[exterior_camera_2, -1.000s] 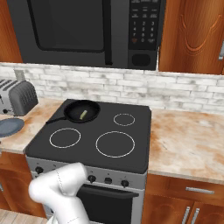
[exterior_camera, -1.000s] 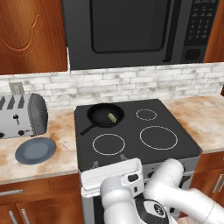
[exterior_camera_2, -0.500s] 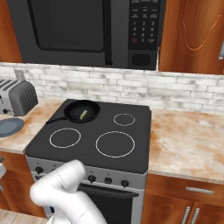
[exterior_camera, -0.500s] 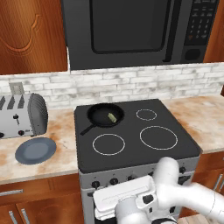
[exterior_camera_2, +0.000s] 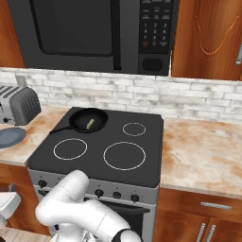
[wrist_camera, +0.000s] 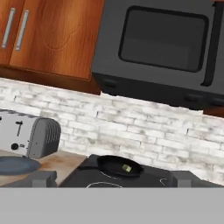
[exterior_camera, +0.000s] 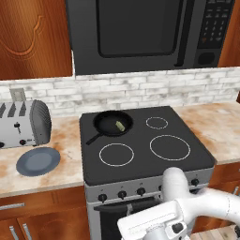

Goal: Pick up the butter stick and place it in the pan. Then turn on the burner for the pan.

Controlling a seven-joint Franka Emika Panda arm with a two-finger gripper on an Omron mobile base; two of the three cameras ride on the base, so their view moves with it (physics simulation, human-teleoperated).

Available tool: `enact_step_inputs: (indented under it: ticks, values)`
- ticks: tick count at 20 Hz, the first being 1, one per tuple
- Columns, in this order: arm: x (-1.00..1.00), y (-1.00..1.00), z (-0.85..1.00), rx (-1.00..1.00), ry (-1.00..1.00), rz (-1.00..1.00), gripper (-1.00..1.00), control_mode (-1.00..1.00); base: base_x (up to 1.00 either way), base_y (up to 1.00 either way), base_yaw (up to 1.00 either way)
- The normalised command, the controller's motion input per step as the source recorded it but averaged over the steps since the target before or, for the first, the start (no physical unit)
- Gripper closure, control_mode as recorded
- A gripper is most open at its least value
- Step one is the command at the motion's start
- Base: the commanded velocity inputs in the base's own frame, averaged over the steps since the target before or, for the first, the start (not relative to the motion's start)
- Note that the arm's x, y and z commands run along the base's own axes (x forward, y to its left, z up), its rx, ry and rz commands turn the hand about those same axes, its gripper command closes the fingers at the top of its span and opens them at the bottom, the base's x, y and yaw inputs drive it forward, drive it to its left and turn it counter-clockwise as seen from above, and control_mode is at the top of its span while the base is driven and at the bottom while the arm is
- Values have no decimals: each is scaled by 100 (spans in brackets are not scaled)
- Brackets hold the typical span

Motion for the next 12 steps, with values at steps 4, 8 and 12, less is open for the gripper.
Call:
enact_step_inputs:
  ticks: [4, 8, 12]
  values:
    - [0, -31, -22, 0, -8, 12, -100, -100, 0, 0, 0]
    - [3, -15, -22, 0, -8, 6, -100, -100, 0, 0, 0]
    - [13, -1, -26, 1, -10, 0, -100, -100, 0, 0, 0]
